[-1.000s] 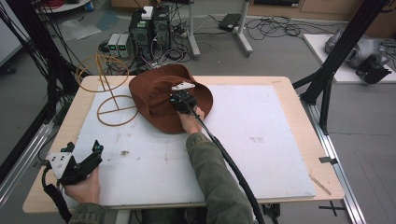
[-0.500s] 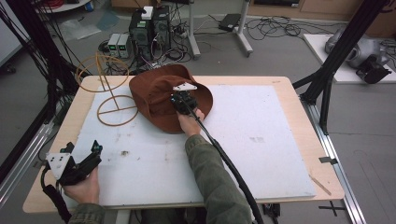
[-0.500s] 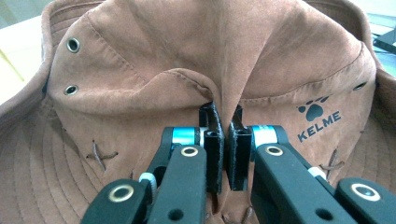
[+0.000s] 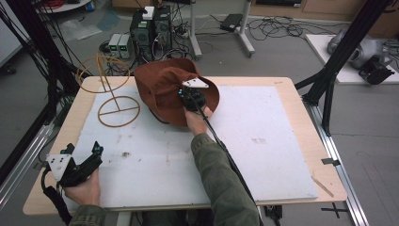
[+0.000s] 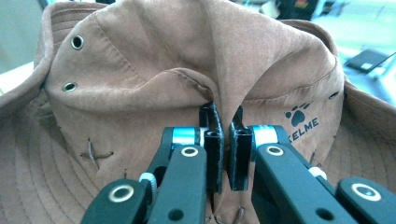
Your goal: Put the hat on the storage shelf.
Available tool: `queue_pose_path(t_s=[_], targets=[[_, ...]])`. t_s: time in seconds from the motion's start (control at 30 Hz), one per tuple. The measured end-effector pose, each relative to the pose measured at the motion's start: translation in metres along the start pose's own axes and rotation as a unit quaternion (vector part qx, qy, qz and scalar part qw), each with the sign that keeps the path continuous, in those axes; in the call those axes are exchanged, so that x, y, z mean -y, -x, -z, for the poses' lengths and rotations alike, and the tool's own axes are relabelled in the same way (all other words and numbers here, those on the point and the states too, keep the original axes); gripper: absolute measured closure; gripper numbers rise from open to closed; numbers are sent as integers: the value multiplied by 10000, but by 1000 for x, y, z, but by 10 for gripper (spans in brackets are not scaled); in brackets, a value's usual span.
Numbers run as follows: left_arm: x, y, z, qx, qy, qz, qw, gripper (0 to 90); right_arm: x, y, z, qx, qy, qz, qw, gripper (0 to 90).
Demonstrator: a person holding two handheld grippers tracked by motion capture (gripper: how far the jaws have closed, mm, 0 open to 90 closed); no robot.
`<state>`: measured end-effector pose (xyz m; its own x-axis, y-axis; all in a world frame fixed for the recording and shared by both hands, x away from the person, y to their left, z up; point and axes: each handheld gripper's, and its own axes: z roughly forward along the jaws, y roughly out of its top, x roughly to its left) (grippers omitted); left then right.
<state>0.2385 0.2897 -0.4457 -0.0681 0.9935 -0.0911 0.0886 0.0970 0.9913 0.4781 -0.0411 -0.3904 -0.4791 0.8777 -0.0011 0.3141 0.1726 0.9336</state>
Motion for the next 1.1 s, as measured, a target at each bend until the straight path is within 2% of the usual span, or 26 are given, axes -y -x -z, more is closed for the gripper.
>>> queue_pose_path(t_s=[0.17,0.27,0.3,0.4,0.47,0.53,0.77,0.87,1.1], targets=[[0,1,1,12,14,-11,10000,168,-17,4,20,129,587,-88,9982,878],[0,1,1,23,11,-22,10000,168,-26,9,31,75,974,-175,9951,878],[0,1,0,23,6,-19,10000,168,-29,10,35,85,1085,-129,9940,877],[0,2,0,28,9,-13,10000,169,-37,15,44,36,1375,-95,9904,877],[0,3,0,6,43,-35,10000,169,-42,19,50,43,1515,-178,9883,878],[0,5,-1,25,46,-31,10000,169,-46,23,54,58,1594,-227,9869,877],[0,9,-3,101,15,-73,9999,169,-58,25,65,8,1762,-148,9842,877],[0,7,-2,98,13,-60,9999,169,-68,21,68,-28,1818,-92,9833,877],[0,4,-1,75,59,49,9999,169,-96,2,73,-198,1943,56,9807,878]])
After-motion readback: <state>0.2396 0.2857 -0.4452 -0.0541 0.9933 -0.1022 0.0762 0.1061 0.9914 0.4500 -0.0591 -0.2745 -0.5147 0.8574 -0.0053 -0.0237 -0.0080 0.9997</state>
